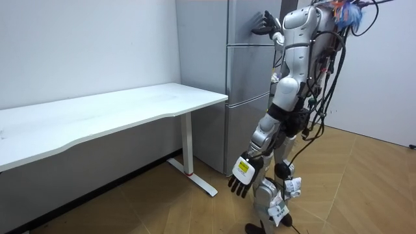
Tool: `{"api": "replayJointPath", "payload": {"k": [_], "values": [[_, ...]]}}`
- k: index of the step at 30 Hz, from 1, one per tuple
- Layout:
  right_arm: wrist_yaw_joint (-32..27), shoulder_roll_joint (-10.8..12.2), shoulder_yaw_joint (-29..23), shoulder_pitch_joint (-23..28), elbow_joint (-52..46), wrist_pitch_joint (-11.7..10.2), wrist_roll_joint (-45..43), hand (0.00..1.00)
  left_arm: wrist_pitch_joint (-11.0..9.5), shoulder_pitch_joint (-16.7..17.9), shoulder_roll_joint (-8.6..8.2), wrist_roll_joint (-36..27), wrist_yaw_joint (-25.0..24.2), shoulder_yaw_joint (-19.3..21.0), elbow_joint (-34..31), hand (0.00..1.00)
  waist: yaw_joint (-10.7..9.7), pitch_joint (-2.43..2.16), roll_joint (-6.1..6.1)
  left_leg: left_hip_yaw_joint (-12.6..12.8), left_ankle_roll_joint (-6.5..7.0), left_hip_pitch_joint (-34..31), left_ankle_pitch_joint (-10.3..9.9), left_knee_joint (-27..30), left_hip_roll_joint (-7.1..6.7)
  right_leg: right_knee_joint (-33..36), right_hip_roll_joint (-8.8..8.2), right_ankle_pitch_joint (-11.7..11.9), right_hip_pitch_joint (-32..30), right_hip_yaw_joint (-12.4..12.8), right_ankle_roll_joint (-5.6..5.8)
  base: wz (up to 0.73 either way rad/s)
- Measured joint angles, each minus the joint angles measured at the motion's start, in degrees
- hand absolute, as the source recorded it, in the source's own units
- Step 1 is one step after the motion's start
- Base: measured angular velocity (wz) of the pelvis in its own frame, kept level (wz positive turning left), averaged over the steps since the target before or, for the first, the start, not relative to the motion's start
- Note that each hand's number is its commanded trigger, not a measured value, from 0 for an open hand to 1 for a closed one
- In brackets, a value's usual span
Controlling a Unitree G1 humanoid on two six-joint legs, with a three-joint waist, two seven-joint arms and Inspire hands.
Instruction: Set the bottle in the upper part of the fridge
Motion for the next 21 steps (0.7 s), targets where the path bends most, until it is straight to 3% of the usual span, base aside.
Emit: {"api": "replayJointPath", "payload": {"k": [4,7,15,21], "values": [[-0.08,-0.11,-2.52,0.07,-0.20,-0.09,0.44,0.00,-1.40,0.57,-0.01,0.00,0.43,1.04,-0.48,0.00,-0.75,-0.09,-0.19,-0.24,0.05,0.04,0.02,-0.20,-0.16,0.01,-0.02,-0.01,0.17,-0.08,0.06,0.04],[-0.35,-0.52,-6.31,0.19,-0.18,1.18,0.53,0.00,-2.33,1.11,-0.10,0.04,0.88,2.46,-1.43,0.00,-1.39,0.04,-0.23,-0.25,0.06,0.14,0.02,-0.42,-0.16,-0.14,0.03,-0.04,0.18,-0.20,0.10,0.00],[-3.34,-4.46,-10.48,4.20,-0.18,1.22,2.38,0.00,-2.49,2.07,-0.14,0.06,0.90,3.17,-1.35,0.00,-1.60,0.37,-0.16,0.31,0.02,1.38,0.01,-1.80,-0.24,0.11,0.11,-0.69,0.06,0.34,0.22,-0.04],[-5.79,-4.76,-12.77,5.43,-0.20,1.79,4.68,0.00,-2.48,2.02,-0.15,-0.04,0.89,3.34,-1.12,0.00,-2.18,0.40,-0.82,0.59,-0.03,1.62,-0.02,-2.44,-0.27,0.04,0.17,-1.05,-0.03,0.56,0.35,0.00]]}}
